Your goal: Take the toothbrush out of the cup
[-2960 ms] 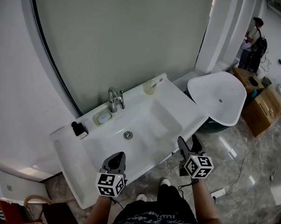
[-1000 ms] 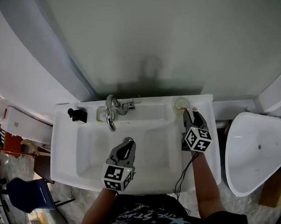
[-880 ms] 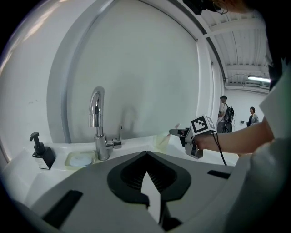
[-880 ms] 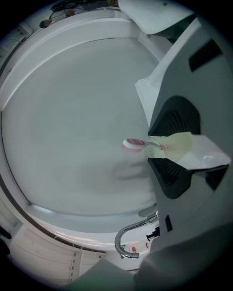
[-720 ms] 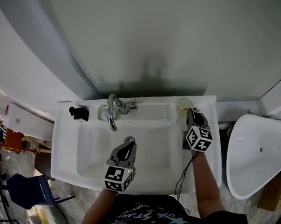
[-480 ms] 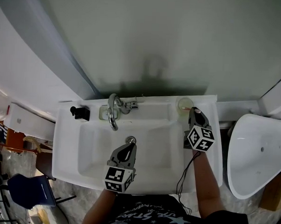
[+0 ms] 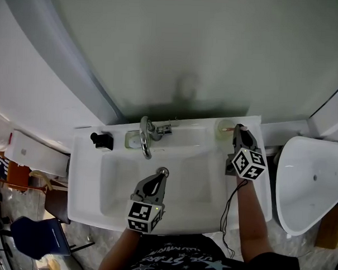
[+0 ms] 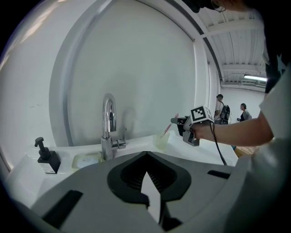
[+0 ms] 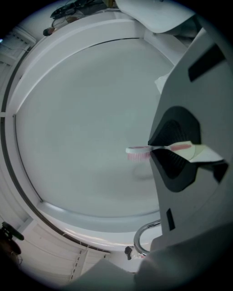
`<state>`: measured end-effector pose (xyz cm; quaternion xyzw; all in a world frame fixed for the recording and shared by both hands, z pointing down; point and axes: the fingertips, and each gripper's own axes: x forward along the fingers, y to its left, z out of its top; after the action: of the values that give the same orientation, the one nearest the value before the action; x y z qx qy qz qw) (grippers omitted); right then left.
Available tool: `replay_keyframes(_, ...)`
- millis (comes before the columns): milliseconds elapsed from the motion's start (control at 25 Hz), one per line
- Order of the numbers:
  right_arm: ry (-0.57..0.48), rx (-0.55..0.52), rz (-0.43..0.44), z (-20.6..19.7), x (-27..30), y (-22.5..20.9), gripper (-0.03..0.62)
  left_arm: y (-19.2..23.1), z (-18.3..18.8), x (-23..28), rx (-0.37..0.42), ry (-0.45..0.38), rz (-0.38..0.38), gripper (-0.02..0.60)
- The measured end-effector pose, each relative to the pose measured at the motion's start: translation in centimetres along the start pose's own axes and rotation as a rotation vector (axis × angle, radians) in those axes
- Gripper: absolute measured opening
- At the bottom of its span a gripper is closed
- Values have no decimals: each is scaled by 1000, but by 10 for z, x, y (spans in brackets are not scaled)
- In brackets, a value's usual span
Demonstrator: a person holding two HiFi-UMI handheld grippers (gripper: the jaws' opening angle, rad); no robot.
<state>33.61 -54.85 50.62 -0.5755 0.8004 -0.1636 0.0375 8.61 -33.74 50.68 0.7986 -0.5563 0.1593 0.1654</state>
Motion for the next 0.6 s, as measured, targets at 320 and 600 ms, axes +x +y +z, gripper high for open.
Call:
replay_keyframes(320,-92,-19,-33,41,-23,29,32,16,6,-25,10,-41,-58,12)
replay_keyframes(600,-120,-73,-61,53,-61,72,32,39,9,-55,18,-91,-106,12)
